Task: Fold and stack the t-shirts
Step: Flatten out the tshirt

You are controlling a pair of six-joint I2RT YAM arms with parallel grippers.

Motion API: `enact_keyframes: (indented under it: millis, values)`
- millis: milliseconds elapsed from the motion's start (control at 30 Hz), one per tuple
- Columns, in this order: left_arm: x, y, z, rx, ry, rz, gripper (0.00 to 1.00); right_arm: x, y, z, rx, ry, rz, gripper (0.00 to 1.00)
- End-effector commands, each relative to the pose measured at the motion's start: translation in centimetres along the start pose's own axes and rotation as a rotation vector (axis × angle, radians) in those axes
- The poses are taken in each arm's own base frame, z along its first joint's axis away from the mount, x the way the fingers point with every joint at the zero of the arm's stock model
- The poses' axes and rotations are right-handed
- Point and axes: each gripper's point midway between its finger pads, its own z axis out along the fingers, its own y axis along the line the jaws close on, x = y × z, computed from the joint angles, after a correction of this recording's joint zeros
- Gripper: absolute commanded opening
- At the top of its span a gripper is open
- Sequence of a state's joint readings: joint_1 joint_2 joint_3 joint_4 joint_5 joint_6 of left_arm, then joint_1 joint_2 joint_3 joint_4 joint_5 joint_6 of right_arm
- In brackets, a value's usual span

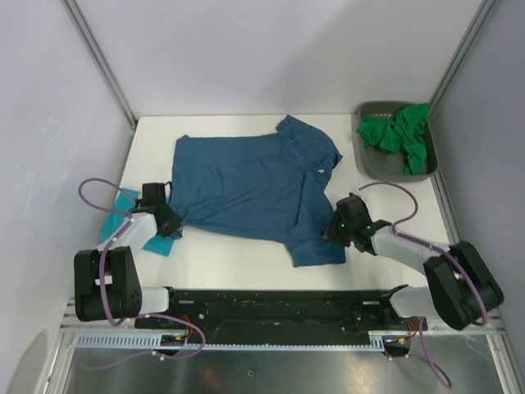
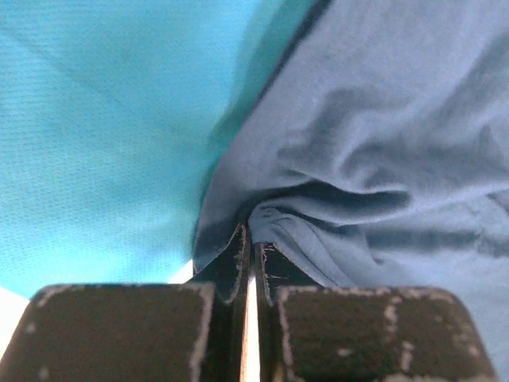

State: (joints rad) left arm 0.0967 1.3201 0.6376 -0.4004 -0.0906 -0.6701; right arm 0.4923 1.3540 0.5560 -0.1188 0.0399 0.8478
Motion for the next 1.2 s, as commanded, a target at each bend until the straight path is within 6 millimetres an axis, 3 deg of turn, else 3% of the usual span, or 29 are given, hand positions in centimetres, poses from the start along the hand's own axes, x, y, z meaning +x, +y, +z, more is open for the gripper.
enact_keyframes:
  millis: [0, 167, 300, 600, 667, 800, 967, 1067, 1167]
  values:
    - [-0.2, -2.2, -1.3, 0.069, -0.031, 0.084, 0.02, 2.8, -6.2, -1.9, 0.158, 0.058, 0.061, 0.34]
    - [1.0, -4.8, -2.5, 0.126, -0.037, 0.161, 0.02, 3.7, -8.3, -4.2, 0.152, 0.049, 0.128, 0.32]
    - [2.3, -5.8, -3.0, 0.145, -0.028, 0.198, 0.02, 4.5, -8.0, -6.2, 0.100, 0.037, 0.176, 0.30]
    - [2.3, -3.4, -4.0, 0.070, -0.096, 0.166, 0.02, 9.2, -4.8, -8.9, -0.026, 0.112, 0.171, 0.27]
    - [2.3, -3.3, -4.0, 0.066, -0.097, 0.160, 0.02, 7.4, -4.0, -10.0, -0.006, 0.036, 0.112, 0.30]
    - [2.8, -3.5, -3.8, 0.073, -0.070, 0.159, 0.02, 0.1, -1.6, -11.5, 0.036, -0.158, -0.026, 0.35]
    - [2.8, -3.9, -4.1, 0.095, -0.071, 0.163, 0.03, -7.6, -1.4, -8.4, 0.072, -0.239, -0.030, 0.35]
    - [2.8, -4.0, -4.2, 0.104, -0.070, 0.171, 0.03, -10.0, -2.3, -5.9, 0.096, -0.235, 0.001, 0.35]
    - [2.8, -4.0, -4.4, 0.111, -0.072, 0.179, 0.02, -11.1, -2.9, -4.1, 0.136, -0.225, 0.007, 0.35]
